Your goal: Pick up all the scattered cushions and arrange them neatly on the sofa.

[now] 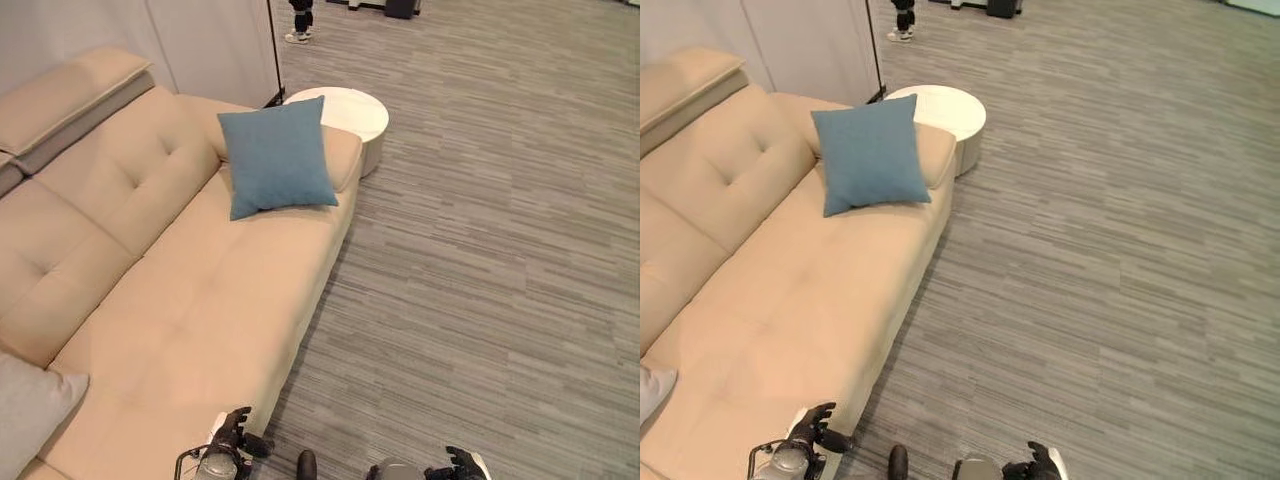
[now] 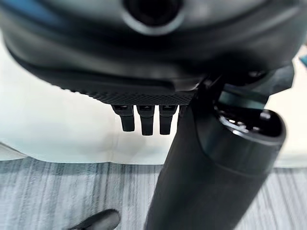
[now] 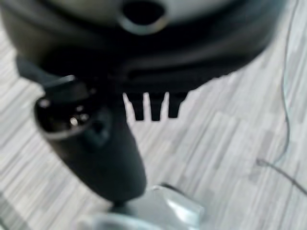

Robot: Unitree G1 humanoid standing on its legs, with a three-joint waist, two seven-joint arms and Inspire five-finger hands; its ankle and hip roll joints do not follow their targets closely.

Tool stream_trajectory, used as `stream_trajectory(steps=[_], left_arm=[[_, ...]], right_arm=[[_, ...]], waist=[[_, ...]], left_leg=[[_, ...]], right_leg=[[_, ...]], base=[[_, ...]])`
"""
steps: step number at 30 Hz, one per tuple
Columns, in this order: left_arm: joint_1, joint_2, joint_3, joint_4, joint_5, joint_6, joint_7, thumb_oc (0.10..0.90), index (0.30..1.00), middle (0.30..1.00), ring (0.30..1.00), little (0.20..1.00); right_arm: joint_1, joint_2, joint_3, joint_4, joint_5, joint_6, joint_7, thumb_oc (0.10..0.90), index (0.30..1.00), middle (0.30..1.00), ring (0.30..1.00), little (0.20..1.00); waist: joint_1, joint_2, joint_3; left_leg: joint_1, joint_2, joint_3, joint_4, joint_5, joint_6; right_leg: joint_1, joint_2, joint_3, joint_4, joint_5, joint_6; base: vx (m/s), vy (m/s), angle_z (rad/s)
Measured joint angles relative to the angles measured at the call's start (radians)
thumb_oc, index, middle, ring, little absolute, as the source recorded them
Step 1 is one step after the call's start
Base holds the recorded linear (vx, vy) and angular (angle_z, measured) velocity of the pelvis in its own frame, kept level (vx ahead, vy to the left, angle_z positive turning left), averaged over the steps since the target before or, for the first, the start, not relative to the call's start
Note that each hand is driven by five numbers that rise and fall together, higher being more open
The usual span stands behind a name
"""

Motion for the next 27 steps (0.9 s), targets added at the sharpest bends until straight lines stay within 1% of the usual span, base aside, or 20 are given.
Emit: stream_trajectory(steps=[1,2,3,4,5,6,7,8,10,12,14,15,16,18,21,23,24,25,26,27], left_arm=[[0.0,0.001,0.0,0.003,0.0,0.001,0.0,0.8,0.9,0.9,0.9,0.9],[0.007,0.002,0.002,0.033,-0.001,0.008,-0.002,0.8,0.9,0.9,0.9,0.9],[0.011,0.004,0.001,0.032,0.0,0.018,-0.001,0.8,0.9,0.9,0.9,0.9],[0.026,0.006,0.0,0.031,0.0,0.017,-0.001,0.8,0.9,0.9,0.9,0.9],[0.03,0.005,0.0,0.03,0.0,0.017,0.001,0.8,0.9,0.9,0.9,0.9],[0.033,-0.004,-0.002,0.028,0.0,0.018,0.001,0.8,0.9,0.9,0.9,0.9],[0.047,-0.007,-0.002,0.027,0.0,0.018,-0.001,0.8,0.9,0.9,0.9,0.9],[0.048,-0.008,-0.003,0.023,0.0,0.017,-0.001,0.8,0.9,0.9,0.9,0.9],[0.024,-0.017,0.001,0.033,0.0,0.013,-0.001,0.8,0.9,0.9,0.9,0.9],[0.012,-0.027,0.001,0.031,0.0,0.0,-0.004,0.8,0.9,0.9,0.9,0.9],[0.003,-0.037,0.001,0.022,0.001,-0.001,-0.009,0.8,0.9,0.9,0.9,0.9],[-0.003,-0.045,-0.004,0.02,0.001,-0.003,-0.022,0.8,0.9,0.9,0.9,0.9],[-0.003,-0.048,-0.001,0.015,0.0,-0.003,-0.022,0.8,0.9,0.9,0.9,0.9],[-0.014,-0.051,0.0,0.011,0.0,-0.003,-0.022,0.8,0.9,0.9,0.9,0.9],[-0.022,-0.06,-0.01,0.009,0.001,-0.001,-0.023,0.8,0.9,0.9,0.9,0.9],[-0.018,-0.064,0.004,-0.019,0.001,-0.002,-0.023,0.8,0.9,0.9,0.9,0.9],[-0.016,-0.064,0.022,-0.018,0.001,-0.002,-0.023,0.8,0.9,0.9,0.9,0.9],[-0.012,-0.066,0.033,-0.018,-0.001,-0.002,-0.024,0.8,0.9,0.9,0.9,0.9],[-0.006,-0.066,0.041,-0.012,0.0,0.0,-0.023,0.8,0.9,0.9,0.9,0.9],[0.002,-0.066,0.04,-0.005,0.0,0.0,-0.025,0.8,0.9,0.9,0.9,0.9]], right_arm=[[0.002,-0.001,-0.001,-0.007,-0.001,-0.001,0.0,0.8,0.9,0.9,0.9,0.9],[-0.007,0.006,0.0,-0.009,-0.003,-0.001,0.005,0.8,0.9,0.9,0.9,0.9],[-0.001,0.009,-0.001,-0.007,-0.003,0.0,0.007,0.8,0.9,0.9,0.9,0.9],[0.001,0.012,0.0,-0.005,-0.004,0.002,0.008,0.8,0.9,0.9,0.9,0.9],[0.013,0.012,0.0,-0.003,-0.005,0.002,0.009,0.8,0.9,0.9,0.9,0.9],[0.017,0.007,-0.001,0.006,-0.008,0.003,0.009,0.8,0.9,0.9,0.9,0.9],[0.024,0.009,-0.001,0.013,-0.007,0.005,0.01,0.8,0.9,0.9,0.9,0.9],[0.027,0.01,-0.001,0.013,-0.008,0.005,0.01,0.8,0.9,0.9,0.9,0.9],[0.026,0.006,-0.002,0.011,-0.007,0.004,0.014,0.8,0.9,0.9,0.9,0.9],[0.015,-0.008,-0.001,0.002,-0.004,0.002,0.014,0.8,0.9,0.9,0.9,0.9],[0.007,-0.018,0.003,-0.001,0.001,0.0,0.014,0.8,0.9,0.9,0.9,0.9],[0.008,-0.026,0.01,0.001,0.001,-0.001,0.013,0.8,0.9,0.9,0.9,0.9],[0.002,-0.029,0.013,0.002,0.001,0.002,0.013,0.8,0.9,0.9,0.9,0.9],[0.012,-0.029,0.02,0.008,0.001,0.002,0.013,0.8,0.9,0.9,0.9,0.9],[0.011,-0.026,0.02,0.011,0.001,0.003,0.011,0.8,0.9,0.9,0.9,0.9],[-0.001,-0.026,0.021,0.041,0.001,0.003,0.009,0.8,0.9,0.9,0.9,0.9],[-0.006,-0.024,0.022,0.041,0.0,0.003,0.009,0.8,0.9,0.9,0.9,0.9],[-0.008,-0.022,0.023,0.04,0.0,0.003,0.009,0.8,0.9,0.9,0.9,0.9],[-0.003,-0.022,0.039,0.042,-0.001,0.002,0.009,0.8,0.9,0.9,0.9,0.9],[0.006,-0.024,0.042,0.041,-0.007,0.001,0.01,0.8,0.9,0.9,0.9,0.9]], waist=[[-0.004,-0.001,0.0],[-0.007,-0.01,-0.001],[-0.023,-0.018,-0.002],[-0.025,-0.02,-0.005],[-0.03,-0.02,-0.01],[-0.027,0.003,-0.024],[-0.03,0.017,-0.038],[-0.029,0.017,-0.04],[-0.026,-0.014,-0.049],[-0.019,-0.017,-0.047],[-0.018,-0.029,-0.041],[-0.022,-0.032,-0.039],[-0.012,-0.032,-0.038],[0.006,-0.038,-0.034],[-0.001,-0.044,-0.021],[0.028,-0.02,-0.01],[0.029,-0.016,-0.009],[0.031,-0.014,-0.009],[0.029,-0.007,-0.015],[0.029,0.003,-0.023]], left_leg=[[0.001,0.003,-0.002,-0.002,-0.004,-0.007],[0.013,0.01,-0.001,-0.014,-0.018,-0.018],[0.026,0.013,-0.003,-0.02,-0.017,-0.041],[0.046,0.013,-0.016,-0.032,-0.019,-0.049],[0.057,0.018,-0.029,-0.03,-0.027,-0.064],[0.059,0.046,-0.028,-0.026,-0.036,-0.078],[0.054,0.076,-0.038,0.014,-0.055,-0.106],[0.049,0.086,-0.046,0.044,-0.06,-0.114],[-0.055,0.082,-0.065,0.27,-0.072,-0.139],[-0.145,0.091,-0.067,0.439,-0.059,-0.165],[-0.197,0.104,-0.051,0.542,-0.043,-0.197],[-0.228,0.119,-0.036,0.6,-0.053,-0.187],[-0.236,0.117,-0.027,0.591,-0.057,-0.188],[-0.255,0.11,-0.019,0.485,-0.058,-0.189],[-0.267,0.07,0.069,0.271,-0.04,-0.176],[-0.286,0.057,0.082,0.144,0.012,-0.177],[-0.281,0.05,0.077,0.13,0.017,-0.172],[-0.272,0.044,0.072,0.111,0.025,-0.158],[-0.233,0.024,0.05,0.082,0.061,-0.113],[-0.212,0.024,0.049,0.076,0.072,-0.09]], right_leg=[[-0.006,-0.003,0.005,-0.035,0.014,-0.004],[-0.024,0.014,0.043,-0.136,0.074,-0.007],[-0.02,0.013,0.038,-0.182,0.144,-0.005],[-0.009,0.015,0.035,-0.191,0.194,-0.021],[0.015,0.022,0.035,-0.22,0.247,-0.055],[0.033,0.048,0.028,-0.243,0.248,-0.055],[0.086,0.083,0.008,-0.306,0.261,-0.081],[0.107,0.093,0.006,-0.328,0.264,-0.088],[0.17,0.096,-0.02,-0.408,0.276,-0.121],[0.189,0.106,-0.03,-0.416,0.26,-0.153],[0.207,0.11,-0.053,-0.423,0.251,-0.183],[0.24,0.122,-0.077,-0.447,0.242,-0.197],[0.248,0.13,-0.079,-0.448,0.224,-0.214],[0.261,0.144,-0.107,-0.448,0.214,-0.218],[0.29,0.15,-0.149,-0.456,0.163,-0.199],[0.317,0.188,-0.152,-0.449,0.142,-0.177],[0.331,0.197,-0.143,-0.449,0.128,-0.162],[0.343,0.2,-0.133,-0.449,0.12,-0.159],[0.382,0.208,-0.112,-0.446,0.104,-0.156],[0.402,0.216,-0.101,-0.446,0.086,-0.146]], base=[[0.21,-0.2,-0.06],[0.21,-0.23,0.11],[0.22,-0.273,0.17],[0.24,-0.283,0.35],[0.15,-0.187,0.13],[0.17,-0.268,0.1],[0.14,-0.281,0.01],[0.16,-0.339,0.17],[0.07,-0.215,0.26],[0.12,-0.173,0.16],[0.16,-0.123,0.25],[0.15,-0.08,0.39],[0.23,-0.114,0.45],[0.29,-0.092,0.3],[0.23,-0.048,0.51],[0.36,0.0,-0.04],[0.33,0.02,-0.36],[0.28,0.03,-0.46],[0.26,0.049,-0.51],[0.26,0.048,-0.49]])
